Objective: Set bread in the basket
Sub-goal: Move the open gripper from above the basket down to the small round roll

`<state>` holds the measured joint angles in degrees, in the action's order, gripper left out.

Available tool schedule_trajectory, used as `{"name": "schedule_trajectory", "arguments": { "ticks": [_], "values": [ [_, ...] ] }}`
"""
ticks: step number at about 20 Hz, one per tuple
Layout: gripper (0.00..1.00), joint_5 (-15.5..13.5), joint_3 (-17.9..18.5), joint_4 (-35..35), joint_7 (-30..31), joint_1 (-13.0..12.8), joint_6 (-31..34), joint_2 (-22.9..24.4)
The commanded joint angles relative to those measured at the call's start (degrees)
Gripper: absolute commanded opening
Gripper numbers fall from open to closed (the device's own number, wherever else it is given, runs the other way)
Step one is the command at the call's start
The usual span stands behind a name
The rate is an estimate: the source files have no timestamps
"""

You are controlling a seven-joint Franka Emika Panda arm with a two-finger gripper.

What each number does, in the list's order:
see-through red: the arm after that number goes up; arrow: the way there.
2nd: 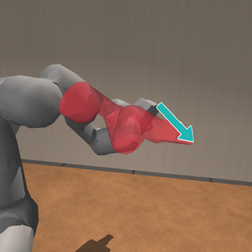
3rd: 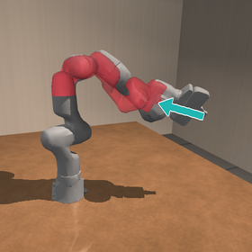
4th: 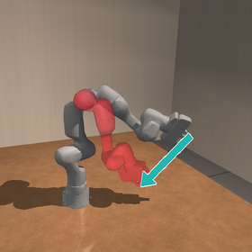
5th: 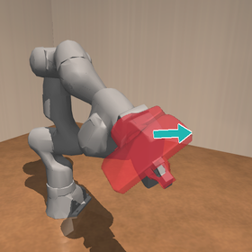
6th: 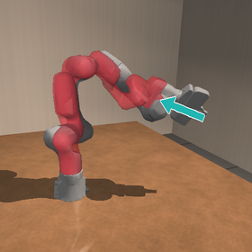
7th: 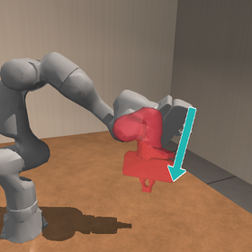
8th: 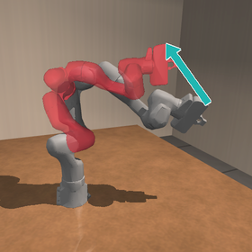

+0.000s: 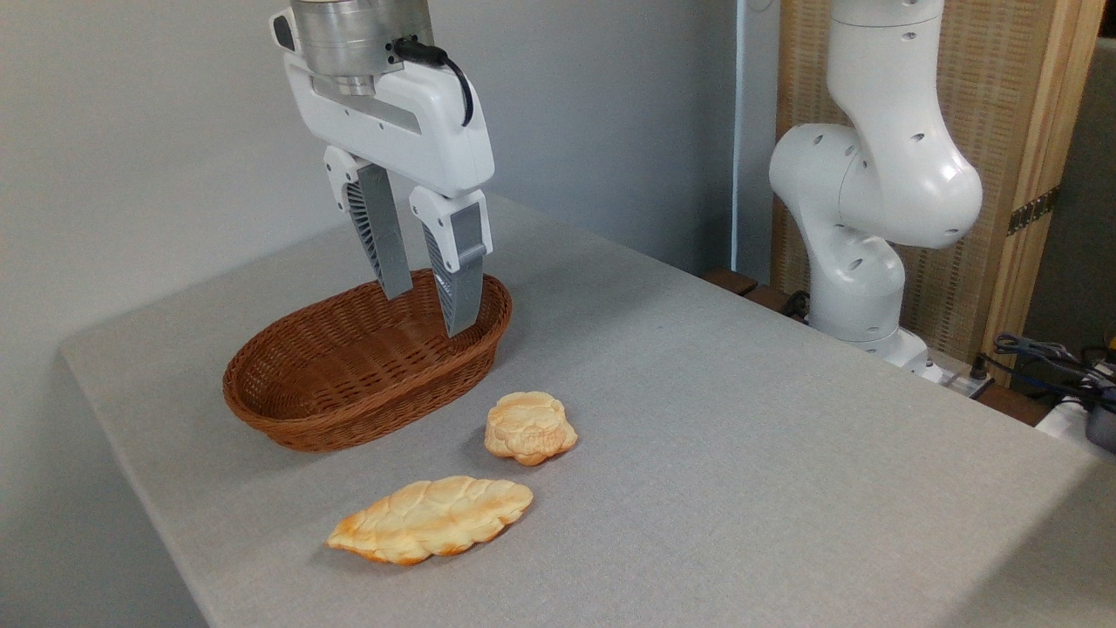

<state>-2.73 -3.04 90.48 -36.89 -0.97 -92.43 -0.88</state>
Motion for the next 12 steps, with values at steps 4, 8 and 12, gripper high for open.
{"name": "schedule_trajectory", "arguments": {
  "ticks": [4, 8, 12],
  "values": [
    [1.00, -0.4, 0.9, 0.0, -1.3, 0.0, 1.8, 0.0],
    [1.00, -0.4, 0.9, 2.4, -1.5, 0.0, 1.3, 1.5],
    [1.00, -0.3, 1.0, 9.7, -7.3, 0.0, -1.0, 5.5]
  ]
}}
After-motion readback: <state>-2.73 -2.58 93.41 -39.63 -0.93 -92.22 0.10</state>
